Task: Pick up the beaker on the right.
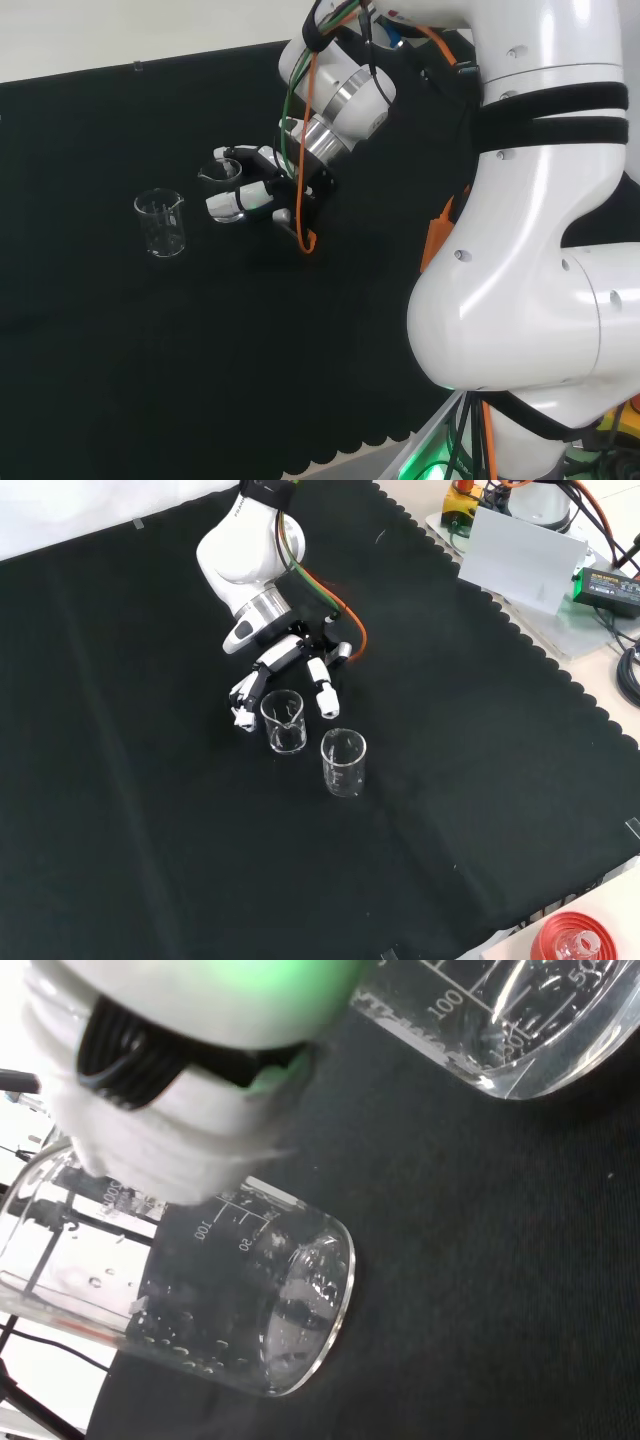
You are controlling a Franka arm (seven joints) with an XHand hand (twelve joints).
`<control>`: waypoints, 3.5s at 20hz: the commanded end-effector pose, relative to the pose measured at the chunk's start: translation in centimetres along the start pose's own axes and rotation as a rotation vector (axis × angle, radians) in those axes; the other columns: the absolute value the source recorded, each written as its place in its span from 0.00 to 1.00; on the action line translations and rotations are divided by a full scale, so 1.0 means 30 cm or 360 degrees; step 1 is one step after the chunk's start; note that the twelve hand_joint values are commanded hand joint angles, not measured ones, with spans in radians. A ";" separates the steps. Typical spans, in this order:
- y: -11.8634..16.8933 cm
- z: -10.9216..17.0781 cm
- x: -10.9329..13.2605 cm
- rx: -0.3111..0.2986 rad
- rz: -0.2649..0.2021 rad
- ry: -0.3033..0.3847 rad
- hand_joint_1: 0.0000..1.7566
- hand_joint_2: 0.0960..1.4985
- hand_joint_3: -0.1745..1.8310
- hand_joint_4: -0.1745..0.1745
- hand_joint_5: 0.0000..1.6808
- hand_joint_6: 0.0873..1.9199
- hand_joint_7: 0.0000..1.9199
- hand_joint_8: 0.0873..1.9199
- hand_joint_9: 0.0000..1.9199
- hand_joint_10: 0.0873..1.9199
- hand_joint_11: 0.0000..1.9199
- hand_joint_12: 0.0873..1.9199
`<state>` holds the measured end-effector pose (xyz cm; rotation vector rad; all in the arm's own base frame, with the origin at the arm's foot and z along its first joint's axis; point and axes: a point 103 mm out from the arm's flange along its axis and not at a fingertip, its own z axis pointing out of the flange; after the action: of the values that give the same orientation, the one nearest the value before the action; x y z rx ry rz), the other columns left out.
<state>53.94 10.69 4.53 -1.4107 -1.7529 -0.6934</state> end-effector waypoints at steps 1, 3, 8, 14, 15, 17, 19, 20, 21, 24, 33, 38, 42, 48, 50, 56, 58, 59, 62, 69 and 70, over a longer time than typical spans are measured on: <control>0.015 0.007 0.010 0.0012 -0.0006 0.0001 0.55 0.26 0.61 0.25 0.28 0.00 0.19 0.35 0.23 0.33 0.00 0.69; 0.022 0.007 0.013 0.0015 -0.0016 0.0013 0.55 0.26 0.60 0.25 0.29 0.00 0.19 0.35 0.23 0.33 0.00 0.69; 0.025 0.004 0.012 0.0015 -0.0026 0.0028 0.55 0.26 0.60 0.25 0.29 0.00 0.19 0.35 0.24 0.33 0.00 0.69; 0.032 0.011 0.014 0.0016 -0.0026 0.0030 0.56 0.26 0.60 0.25 0.29 0.00 0.19 0.35 0.24 0.33 0.00 0.69; 0.035 0.015 0.015 0.0017 -0.0026 0.0028 0.56 0.26 0.60 0.25 0.29 0.00 0.19 0.35 0.24 0.33 0.00 0.69; 0.043 0.028 0.018 0.0019 -0.0030 0.0024 0.56 0.27 0.60 0.25 0.29 0.00 0.20 0.35 0.24 0.33 0.00 0.69; 0.040 0.021 0.016 0.0013 -0.0041 0.0036 0.56 0.27 0.59 0.25 0.29 0.00 0.20 0.35 0.24 0.33 0.00 0.69; 0.040 0.023 0.017 0.0014 -0.0042 0.0035 0.56 0.27 0.59 0.25 0.29 0.00 0.20 0.35 0.24 0.33 0.00 0.69; 0.041 0.024 0.016 0.0016 -0.0043 0.0042 0.56 0.27 0.59 0.25 0.29 0.00 0.20 0.35 0.24 0.33 0.00 0.69; 0.045 0.031 0.015 0.0010 -0.0046 0.0041 0.56 0.27 0.59 0.27 0.30 0.00 0.21 0.35 0.24 0.33 0.00 0.69; 0.057 0.026 0.007 0.0038 -0.0090 0.0118 0.57 0.29 0.57 0.30 0.33 0.11 0.27 0.32 0.30 0.29 0.01 0.69; 0.058 0.022 0.005 0.0051 -0.0092 0.0132 0.57 0.29 0.57 0.31 0.26 0.29 0.28 0.32 0.30 0.29 0.01 0.70; 0.054 0.017 0.004 0.0059 -0.0092 0.0133 0.57 0.29 0.57 0.32 0.26 0.31 0.28 0.32 0.30 0.30 0.01 0.70; 0.048 0.015 -0.002 0.0067 -0.0091 0.0135 0.57 0.29 0.56 0.32 0.26 0.33 0.28 0.33 0.30 0.30 0.01 0.70; 0.044 0.014 -0.004 0.0068 -0.0092 0.0140 0.57 0.29 0.56 0.32 0.26 0.34 0.28 0.33 0.30 0.30 0.01 0.70; 0.056 0.032 -0.003 0.0071 -0.0081 0.0115 0.57 0.29 0.56 0.32 0.26 0.34 0.28 0.33 0.30 0.30 0.01 0.70; 0.066 0.047 0.000 0.0073 -0.0085 0.0106 0.57 0.29 0.56 0.32 0.26 0.34 0.28 0.33 0.30 0.30 0.01 0.70; 0.068 0.048 0.000 0.0070 -0.0087 0.0108 0.57 0.30 0.56 0.32 0.26 0.34 0.28 0.33 0.30 0.30 0.01 0.70; 0.073 0.059 0.000 0.0070 -0.0093 0.0109 0.57 0.30 0.55 0.33 0.26 0.35 0.28 0.33 0.30 0.30 0.01 0.70; 0.067 0.059 -0.013 0.0040 -0.0068 0.0122 0.54 0.41 0.50 0.40 0.34 0.41 0.31 0.32 0.32 0.30 0.03 0.70; 0.068 0.058 -0.013 0.0038 -0.0066 0.0121 0.52 0.44 0.47 0.41 0.36 0.41 0.32 0.31 0.33 0.29 0.03 0.70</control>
<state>55.72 12.48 3.39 -1.3081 -1.7364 -0.7360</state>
